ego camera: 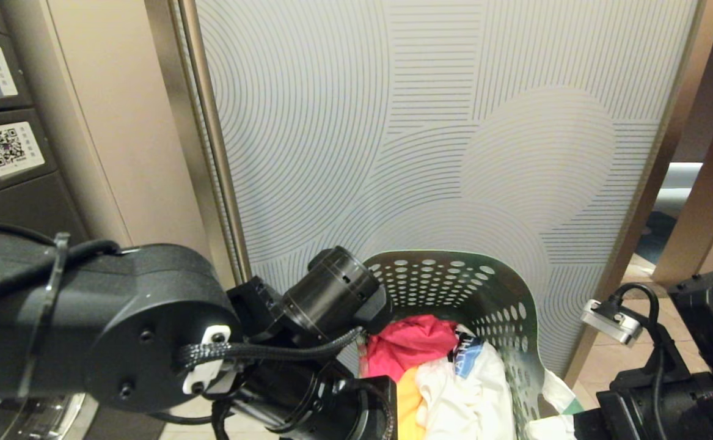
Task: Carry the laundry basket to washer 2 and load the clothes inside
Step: Pick up the clothes basket and put it beside the washing machine
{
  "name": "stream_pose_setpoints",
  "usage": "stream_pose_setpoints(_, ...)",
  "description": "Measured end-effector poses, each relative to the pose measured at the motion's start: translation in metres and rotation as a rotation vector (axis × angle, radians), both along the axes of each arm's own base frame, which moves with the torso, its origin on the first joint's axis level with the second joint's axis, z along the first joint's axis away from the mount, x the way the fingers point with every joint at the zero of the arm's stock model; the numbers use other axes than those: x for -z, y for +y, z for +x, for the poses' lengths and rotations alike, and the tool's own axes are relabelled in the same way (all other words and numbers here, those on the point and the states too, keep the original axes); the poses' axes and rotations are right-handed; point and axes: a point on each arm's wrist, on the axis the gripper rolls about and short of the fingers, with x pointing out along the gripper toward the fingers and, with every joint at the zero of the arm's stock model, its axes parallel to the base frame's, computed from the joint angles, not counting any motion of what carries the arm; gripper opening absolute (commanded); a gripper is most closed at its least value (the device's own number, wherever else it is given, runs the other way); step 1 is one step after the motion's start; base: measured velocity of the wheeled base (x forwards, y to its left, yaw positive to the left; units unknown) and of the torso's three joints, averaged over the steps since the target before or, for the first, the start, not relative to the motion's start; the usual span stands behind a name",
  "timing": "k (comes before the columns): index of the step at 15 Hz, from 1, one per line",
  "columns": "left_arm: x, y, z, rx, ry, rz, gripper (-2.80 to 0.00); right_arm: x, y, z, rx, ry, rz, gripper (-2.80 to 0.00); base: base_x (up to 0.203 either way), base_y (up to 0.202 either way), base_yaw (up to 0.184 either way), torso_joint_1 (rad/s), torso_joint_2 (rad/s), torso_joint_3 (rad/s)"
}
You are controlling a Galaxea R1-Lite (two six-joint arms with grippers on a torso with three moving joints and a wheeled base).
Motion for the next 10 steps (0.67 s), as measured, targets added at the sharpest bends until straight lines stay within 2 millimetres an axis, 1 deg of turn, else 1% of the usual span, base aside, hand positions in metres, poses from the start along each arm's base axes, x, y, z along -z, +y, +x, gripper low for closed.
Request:
stream_pose_setpoints(2, 0.0, -0.0002, -0.0004, 0.001, 0.0, 0.0, -2.8, 0.0006, -0.0001, -0.0002, 0.001, 0.002, -0.002, -2.8, 0.0, 0.0, 0.0, 0.0, 0.0, 0.0)
stream_pose_setpoints(4, 0.0004, -0.0011, -0.0012, 0.005, 0.0, 0.001, -2.8, 0.001, -0.0002, -0.0004, 0.001, 0.002, -0.003, -2.8, -0.001, -0.011, 0.064, 0.004, 0.0, 0.008)
stream_pose_setpoints(10, 0.002, -0.0035, -0.0056, 0.021, 0.003, 0.008, -2.8, 0.0007, -0.0007, -0.0014, 0.004, 0.001, -0.004, -2.8, -0.002, -0.008, 0.17, 0.001, 0.0, 0.004)
